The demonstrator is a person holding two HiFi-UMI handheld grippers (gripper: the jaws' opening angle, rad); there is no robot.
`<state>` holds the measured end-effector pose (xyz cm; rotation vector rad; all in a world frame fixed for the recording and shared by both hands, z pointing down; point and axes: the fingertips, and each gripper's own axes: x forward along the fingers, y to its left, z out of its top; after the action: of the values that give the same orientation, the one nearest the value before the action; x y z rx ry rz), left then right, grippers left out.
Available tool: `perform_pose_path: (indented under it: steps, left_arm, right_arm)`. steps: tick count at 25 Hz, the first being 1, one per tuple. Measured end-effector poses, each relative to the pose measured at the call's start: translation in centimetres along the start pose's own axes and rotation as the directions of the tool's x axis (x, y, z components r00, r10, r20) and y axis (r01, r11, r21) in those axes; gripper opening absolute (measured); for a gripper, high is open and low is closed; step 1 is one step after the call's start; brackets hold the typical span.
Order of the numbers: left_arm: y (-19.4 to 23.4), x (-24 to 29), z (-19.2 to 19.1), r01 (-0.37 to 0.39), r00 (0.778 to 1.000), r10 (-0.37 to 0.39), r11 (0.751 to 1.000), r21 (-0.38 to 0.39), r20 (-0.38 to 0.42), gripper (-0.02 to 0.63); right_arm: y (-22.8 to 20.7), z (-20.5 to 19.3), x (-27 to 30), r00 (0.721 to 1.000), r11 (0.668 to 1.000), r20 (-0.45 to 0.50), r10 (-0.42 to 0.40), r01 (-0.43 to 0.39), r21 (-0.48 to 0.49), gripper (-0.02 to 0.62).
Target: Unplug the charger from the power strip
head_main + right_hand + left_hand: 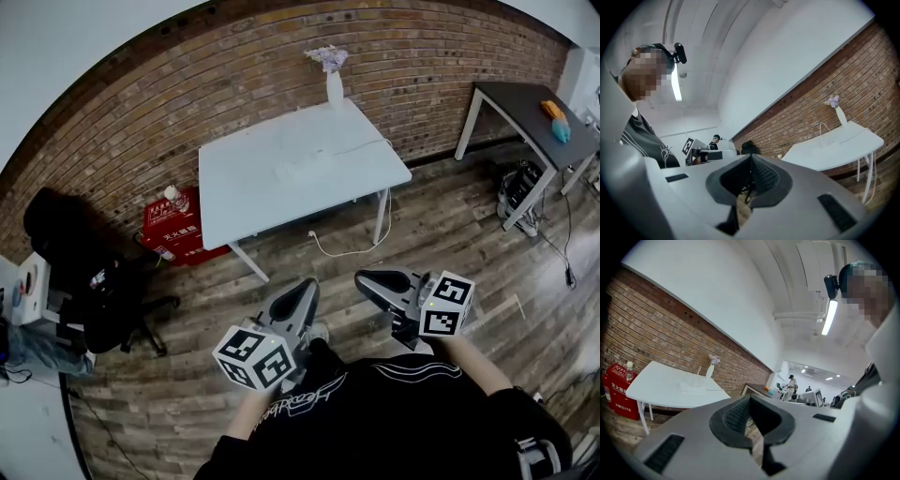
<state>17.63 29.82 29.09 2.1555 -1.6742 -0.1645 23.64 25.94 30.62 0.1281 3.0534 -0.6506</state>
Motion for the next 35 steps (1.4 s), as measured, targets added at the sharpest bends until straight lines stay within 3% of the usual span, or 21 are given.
perform_pose_path:
  steps: [7,22,29,35]
  left_arm:
    - [9.2,4.1,3.2,0.006,0.999,-0.008,0.999,-0.049,-0.051,0.003]
    - [27.9,12.0,10.4,0.036,0.992,-0.046,0.996,-0.086,-0.116,0.005]
    - [33.2,15.2,11.2,0.058,0.986,-0.073,0.993,-0.099,-0.149,0.005]
    - [34.2,17.8,10.0,0.067,0.979,-0.085,0.992,-0.103,-0.184,0.004]
  right_arm:
    - [-6.8,2.1,7.1,1.000,0.995,0.014,-0.027,0.026,0.092,-0.002]
    - [-20.7,5.4,21.5,0.990,0.980,-0.018,-0.141,0.142,0.142,-0.002]
    - [-25.2,5.9,24.3,0.978,0.969,-0.020,-0.210,0.211,0.131,-0.002]
    - [-27.6,5.3,23.4,0.970,0.957,-0.016,-0.243,0.242,0.162,-0.002]
